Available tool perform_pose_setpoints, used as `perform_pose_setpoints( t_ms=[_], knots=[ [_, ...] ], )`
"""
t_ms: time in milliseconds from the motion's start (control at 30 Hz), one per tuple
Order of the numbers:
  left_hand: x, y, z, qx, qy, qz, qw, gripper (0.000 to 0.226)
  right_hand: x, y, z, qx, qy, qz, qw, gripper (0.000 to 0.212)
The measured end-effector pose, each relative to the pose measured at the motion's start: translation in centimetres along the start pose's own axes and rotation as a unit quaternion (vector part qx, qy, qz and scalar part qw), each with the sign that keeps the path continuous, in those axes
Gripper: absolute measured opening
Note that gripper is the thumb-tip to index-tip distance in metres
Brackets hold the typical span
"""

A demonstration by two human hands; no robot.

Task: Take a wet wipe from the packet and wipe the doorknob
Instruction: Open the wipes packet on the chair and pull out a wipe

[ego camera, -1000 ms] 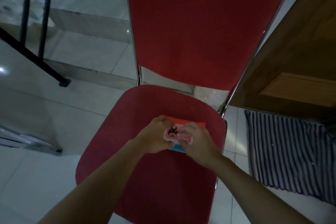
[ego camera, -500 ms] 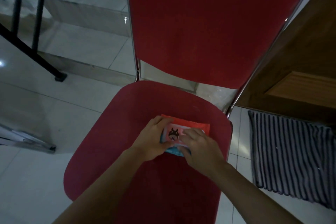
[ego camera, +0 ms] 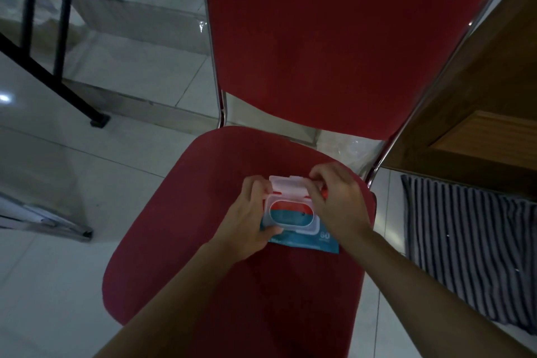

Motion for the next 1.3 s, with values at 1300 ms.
perform_pose_setpoints(
  t_ms=[1300],
  knots=[
    [-0.1,0.5,-1.5,-0.016,0.062,0.047,0.997,0.046,-0.5,-3.1,1.1,-0.165,0.042,0.068,0.983,0.016]
  ],
)
Point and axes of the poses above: each hand's wrist, its own z-axis away from the middle knuckle, its own y-axis out of the back of the hand, x = y × z, the point moved 1 cm from there along -z, towards the middle knuckle, and after that the axes turned 9 degrees about -x, right-handed, at the moved point
